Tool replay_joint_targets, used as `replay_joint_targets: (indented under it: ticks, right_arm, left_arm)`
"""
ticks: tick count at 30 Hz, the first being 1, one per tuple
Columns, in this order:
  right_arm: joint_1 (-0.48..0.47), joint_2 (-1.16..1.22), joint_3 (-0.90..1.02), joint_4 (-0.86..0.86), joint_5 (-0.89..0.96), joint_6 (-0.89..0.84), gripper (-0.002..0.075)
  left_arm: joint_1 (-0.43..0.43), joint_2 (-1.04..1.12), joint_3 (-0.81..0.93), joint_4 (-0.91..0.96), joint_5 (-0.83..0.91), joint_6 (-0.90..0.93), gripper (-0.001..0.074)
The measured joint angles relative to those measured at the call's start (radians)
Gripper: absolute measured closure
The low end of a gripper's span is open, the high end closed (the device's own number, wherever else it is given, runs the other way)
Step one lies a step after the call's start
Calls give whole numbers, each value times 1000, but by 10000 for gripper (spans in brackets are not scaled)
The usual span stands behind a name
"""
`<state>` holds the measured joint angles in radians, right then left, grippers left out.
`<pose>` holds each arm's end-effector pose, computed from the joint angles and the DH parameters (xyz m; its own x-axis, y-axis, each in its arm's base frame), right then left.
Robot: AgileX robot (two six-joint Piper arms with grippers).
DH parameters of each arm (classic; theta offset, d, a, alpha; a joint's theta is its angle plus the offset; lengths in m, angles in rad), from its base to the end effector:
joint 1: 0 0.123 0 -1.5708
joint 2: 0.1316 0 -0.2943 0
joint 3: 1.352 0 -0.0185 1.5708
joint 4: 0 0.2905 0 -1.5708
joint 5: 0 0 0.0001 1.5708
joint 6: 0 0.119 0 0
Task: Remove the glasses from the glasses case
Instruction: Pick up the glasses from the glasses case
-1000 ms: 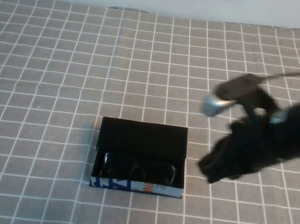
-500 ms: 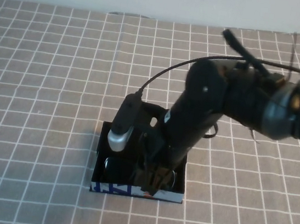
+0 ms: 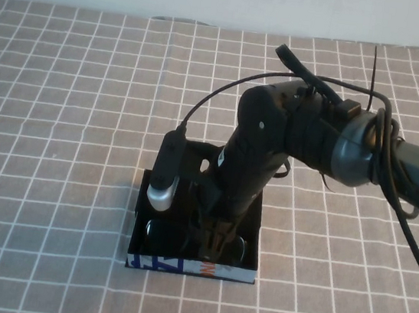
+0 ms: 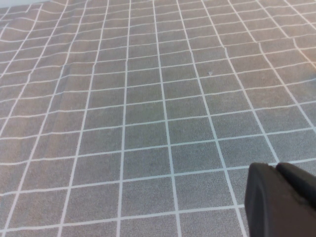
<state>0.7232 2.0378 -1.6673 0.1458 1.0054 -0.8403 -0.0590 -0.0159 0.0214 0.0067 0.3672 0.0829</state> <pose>0.3526 0.3308 0.1894 -0.0490 -0.9570 -0.2860 -0.9904 0.0837 -0.1102 0.1097 -0.0062 0.1655 -0.2750 0.1054 -0.9557 0.0815 0.9929 0.0861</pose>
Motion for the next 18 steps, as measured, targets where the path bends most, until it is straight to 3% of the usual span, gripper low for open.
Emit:
replay_joint_targets:
  ticks: [18]
  right_arm:
    - [0, 2, 0, 2, -14, -4, 455]
  left_arm:
    - [0, 0, 0, 0, 0, 0, 739]
